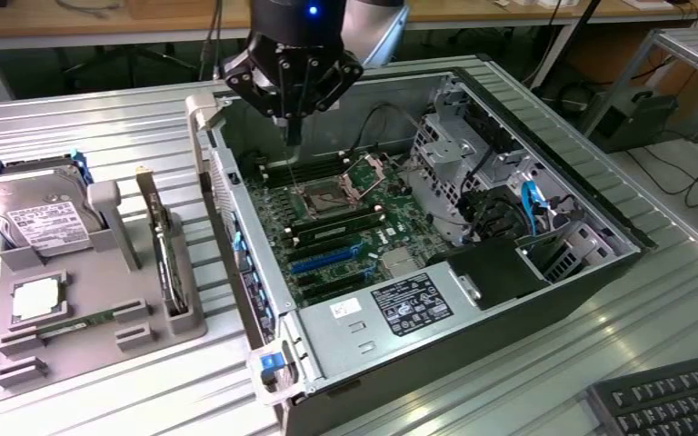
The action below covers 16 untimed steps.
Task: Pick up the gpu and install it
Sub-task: 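Reach for the gpu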
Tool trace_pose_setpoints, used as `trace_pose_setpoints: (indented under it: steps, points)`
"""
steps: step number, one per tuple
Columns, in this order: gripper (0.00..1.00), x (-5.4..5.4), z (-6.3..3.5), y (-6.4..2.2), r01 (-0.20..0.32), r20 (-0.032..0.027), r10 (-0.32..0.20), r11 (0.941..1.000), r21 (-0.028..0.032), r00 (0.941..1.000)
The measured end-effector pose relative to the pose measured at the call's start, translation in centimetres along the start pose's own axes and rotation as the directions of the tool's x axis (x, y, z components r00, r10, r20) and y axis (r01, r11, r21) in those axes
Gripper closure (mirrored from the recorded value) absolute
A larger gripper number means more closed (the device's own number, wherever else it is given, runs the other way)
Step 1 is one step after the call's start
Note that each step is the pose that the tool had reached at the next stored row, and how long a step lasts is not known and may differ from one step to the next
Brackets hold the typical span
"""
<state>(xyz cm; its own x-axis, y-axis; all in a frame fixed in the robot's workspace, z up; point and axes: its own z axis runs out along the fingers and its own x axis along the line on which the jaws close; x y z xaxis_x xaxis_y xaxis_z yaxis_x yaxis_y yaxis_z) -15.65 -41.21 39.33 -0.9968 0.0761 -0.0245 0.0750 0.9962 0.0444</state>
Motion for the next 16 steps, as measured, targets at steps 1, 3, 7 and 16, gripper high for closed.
trace_pose_setpoints:
  steps: [1, 3, 7, 16]
  points:
    - [0.89, 0.4, -0.01, -0.15, 0.000, 0.0000, 0.000, 1.0000, 0.0000, 1.0000]
    - [0.89, 1.9, -0.07, -0.54, 0.000, -0.0001, 0.000, 1.0000, 0.0001, 1.0000]
    - [0.89, 3.7, -0.11, -0.84, 0.000, -0.0001, 0.000, 1.0000, 0.0001, 1.0000]
    - [0.89, 7.8, 0.69, -1.26, 0.000, 0.0000, 0.000, 1.0000, 0.0001, 1.0000]
